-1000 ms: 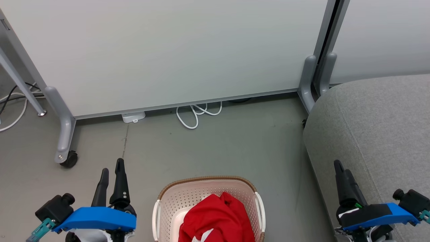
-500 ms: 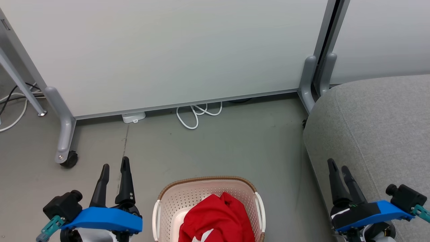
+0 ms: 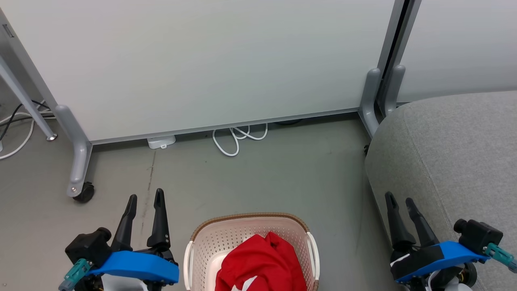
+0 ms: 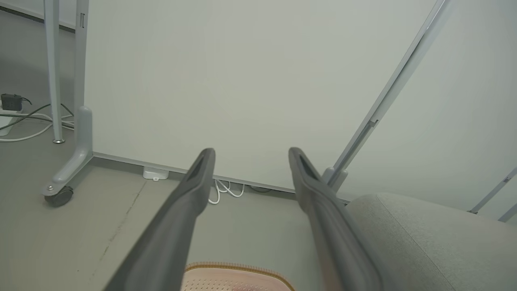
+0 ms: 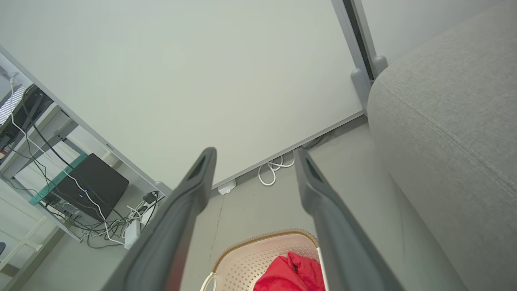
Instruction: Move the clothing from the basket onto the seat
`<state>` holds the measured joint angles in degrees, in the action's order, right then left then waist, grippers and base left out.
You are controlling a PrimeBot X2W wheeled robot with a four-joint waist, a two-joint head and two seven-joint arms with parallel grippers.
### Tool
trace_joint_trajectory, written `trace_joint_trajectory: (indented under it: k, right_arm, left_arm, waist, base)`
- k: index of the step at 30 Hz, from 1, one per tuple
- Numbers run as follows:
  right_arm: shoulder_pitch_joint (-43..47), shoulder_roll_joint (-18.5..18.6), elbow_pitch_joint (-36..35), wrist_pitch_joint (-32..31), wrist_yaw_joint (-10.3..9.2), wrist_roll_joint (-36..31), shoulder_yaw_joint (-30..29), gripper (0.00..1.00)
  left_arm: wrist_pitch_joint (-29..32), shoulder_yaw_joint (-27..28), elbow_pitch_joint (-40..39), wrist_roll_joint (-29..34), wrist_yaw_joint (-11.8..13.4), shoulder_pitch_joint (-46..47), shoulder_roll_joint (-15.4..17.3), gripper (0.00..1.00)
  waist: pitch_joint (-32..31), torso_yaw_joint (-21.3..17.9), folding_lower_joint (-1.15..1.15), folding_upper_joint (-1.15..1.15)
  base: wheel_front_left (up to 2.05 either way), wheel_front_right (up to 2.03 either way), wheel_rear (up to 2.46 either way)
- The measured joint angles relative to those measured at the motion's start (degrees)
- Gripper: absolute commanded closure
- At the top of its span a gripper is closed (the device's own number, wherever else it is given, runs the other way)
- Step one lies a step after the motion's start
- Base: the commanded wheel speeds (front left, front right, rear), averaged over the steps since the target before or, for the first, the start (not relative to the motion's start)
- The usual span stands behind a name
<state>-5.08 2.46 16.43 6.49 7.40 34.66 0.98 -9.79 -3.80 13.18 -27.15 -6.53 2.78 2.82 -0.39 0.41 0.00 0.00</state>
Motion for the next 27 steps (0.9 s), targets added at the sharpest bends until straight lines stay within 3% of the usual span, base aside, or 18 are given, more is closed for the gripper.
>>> trace_joint_trajectory:
  k: [27]
  right_arm:
    - [0.0,0.2,-0.4,1.5,0.01,-14.1,-0.3,0.00]
  left_arm:
    - [-3.4,-1.9,2.3,6.7,-0.4,0.2,0.0,0.00]
  waist:
    - [-0.8,0.5,0.00,0.00]
  base:
    - [0.00,0.00,0.00]
